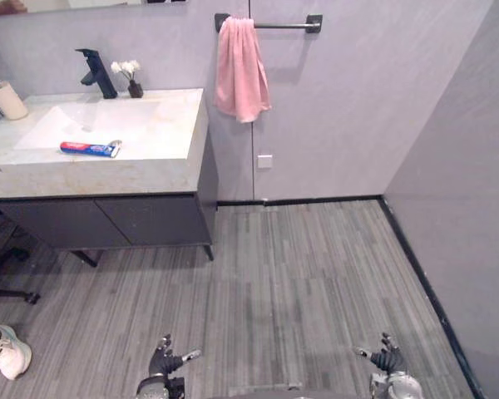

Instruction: Organize washtable

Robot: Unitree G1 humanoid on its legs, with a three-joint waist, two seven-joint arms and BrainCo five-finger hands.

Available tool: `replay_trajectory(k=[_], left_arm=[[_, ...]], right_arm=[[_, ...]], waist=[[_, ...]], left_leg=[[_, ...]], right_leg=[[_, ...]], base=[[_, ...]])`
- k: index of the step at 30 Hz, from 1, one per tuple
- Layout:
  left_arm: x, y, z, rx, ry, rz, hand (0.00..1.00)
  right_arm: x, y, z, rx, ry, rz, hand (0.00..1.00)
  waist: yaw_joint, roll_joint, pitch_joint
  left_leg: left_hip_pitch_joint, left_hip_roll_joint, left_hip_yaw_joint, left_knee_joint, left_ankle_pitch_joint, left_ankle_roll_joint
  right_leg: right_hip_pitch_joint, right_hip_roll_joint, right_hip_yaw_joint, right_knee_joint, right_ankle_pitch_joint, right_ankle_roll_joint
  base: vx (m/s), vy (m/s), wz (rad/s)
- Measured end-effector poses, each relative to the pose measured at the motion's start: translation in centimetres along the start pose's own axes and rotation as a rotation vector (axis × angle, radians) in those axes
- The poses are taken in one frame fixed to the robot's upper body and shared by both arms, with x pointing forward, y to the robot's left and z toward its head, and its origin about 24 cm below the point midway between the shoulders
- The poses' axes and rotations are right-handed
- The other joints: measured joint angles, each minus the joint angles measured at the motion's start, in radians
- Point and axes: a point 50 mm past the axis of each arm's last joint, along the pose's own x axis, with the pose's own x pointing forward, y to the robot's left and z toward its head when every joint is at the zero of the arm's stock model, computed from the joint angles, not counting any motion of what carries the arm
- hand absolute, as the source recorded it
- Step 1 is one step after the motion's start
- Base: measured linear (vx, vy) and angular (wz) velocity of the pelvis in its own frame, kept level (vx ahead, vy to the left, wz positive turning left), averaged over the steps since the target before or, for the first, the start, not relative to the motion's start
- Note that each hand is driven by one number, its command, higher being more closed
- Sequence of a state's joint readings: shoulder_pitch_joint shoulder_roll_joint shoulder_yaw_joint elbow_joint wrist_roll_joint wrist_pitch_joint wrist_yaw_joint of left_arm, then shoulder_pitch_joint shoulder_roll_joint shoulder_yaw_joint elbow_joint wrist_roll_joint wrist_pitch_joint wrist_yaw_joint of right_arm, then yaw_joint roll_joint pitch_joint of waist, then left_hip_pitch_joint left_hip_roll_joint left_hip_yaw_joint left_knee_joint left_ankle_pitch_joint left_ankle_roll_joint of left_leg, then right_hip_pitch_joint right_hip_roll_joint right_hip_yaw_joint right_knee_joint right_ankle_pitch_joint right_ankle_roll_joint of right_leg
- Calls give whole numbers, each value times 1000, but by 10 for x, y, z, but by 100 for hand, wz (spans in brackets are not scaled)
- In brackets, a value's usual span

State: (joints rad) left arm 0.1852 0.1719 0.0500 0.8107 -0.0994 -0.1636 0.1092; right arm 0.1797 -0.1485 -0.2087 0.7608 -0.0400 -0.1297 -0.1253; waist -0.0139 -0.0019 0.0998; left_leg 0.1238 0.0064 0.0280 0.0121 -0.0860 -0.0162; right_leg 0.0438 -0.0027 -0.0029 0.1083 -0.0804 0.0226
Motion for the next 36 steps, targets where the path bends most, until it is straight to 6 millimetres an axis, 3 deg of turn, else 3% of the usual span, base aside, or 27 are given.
replay_trajectory(k=[7, 15, 20, 23, 24, 28, 30, 33, 34, 35, 36], left_arm=[[0, 0, 15, 35, -72, -27, 0], [0, -2, 14, 52, -73, -41, 0], [-1, -7, 21, 39, -103, -52, 0], [-4, -7, 18, 35, -100, -50, 0], [-4, -8, 20, 34, -111, -51, 0], [-1, -7, 28, 66, -137, -63, 0], [2, -9, 36, 65, -158, -64, 0], [8, -17, 57, 55, -215, -81, 0], [9, -19, 61, 56, -229, -85, 0], [9, -19, 62, 59, -234, -79, 0], [9, -20, 62, 57, -232, -79, 0]], right_arm=[[3, -6, 5, -87, -24, 26, 0], [8, -5, 17, -70, -55, 41, 0], [13, -2, 32, -32, -94, 38, 0], [14, -2, 40, -18, -122, 34, 0], [14, -2, 38, -19, -116, 27, 0], [12, 5, 34, -25, -94, 43, 0], [12, 6, 34, -30, -94, 47, 0], [16, 2, 47, -41, -132, 39, 0], [17, -1, 55, -44, -165, 32, 0], [15, -2, 59, -50, -187, 29, 0], [15, -4, 58, -55, -191, 28, 0]], waist=[[-13, 4, 17], [-24, 6, 31], [-18, 18, 52], [-4, 16, 58], [-14, 4, 66], [-28, 2, 95], [-28, 3, 100], [-44, 35, 120], [-58, 36, 121], [-65, 34, 122], [-73, 31, 120]], left_leg=[[16, -5, -5, 0, 0, 0], [-1, -7, 0, 4, -3, -3], [-80, 5, 60, 126, -103, 16], [-127, -4, 105, 219, -187, 38], [-129, -20, 109, 248, -220, 51], [-76, -36, 89, 287, -266, 80], [-35, -30, 72, 270, -276, 85], [34, 22, 23, 208, -276, 78], [59, 38, 6, 187, -269, 55], [86, 38, -3, 190, -279, 17], [95, 47, -6, 209, -290, -3]], right_leg=[[25, -9, -25, -15, -3, 6], [17, -13, -27, -23, -8, 11], [-51, -6, 14, 38, -41, 19], [-143, -17, 59, 201, -141, 53], [-174, -35, 60, 294, -178, 60], [-322, -53, 28, 652, -203, 69], [-362, -47, -3, 639, -232, 56], [-449, 2, -55, 491, -208, 35], [-469, 17, -69, 385, -142, 24], [-483, 20, -64, 318, -9, -9], [-479, 18, -67, 334, 43, -36]], base=[[67, 4, 8], [4, -1, 0], [-53, 13, -26], [-14, 55, -43], [67, 81, -16], [213, 80, 7], [414, 39, 23], [475, -43, 46], [633, -107, 62], [590, -102, 55], [613, -102, 28]])
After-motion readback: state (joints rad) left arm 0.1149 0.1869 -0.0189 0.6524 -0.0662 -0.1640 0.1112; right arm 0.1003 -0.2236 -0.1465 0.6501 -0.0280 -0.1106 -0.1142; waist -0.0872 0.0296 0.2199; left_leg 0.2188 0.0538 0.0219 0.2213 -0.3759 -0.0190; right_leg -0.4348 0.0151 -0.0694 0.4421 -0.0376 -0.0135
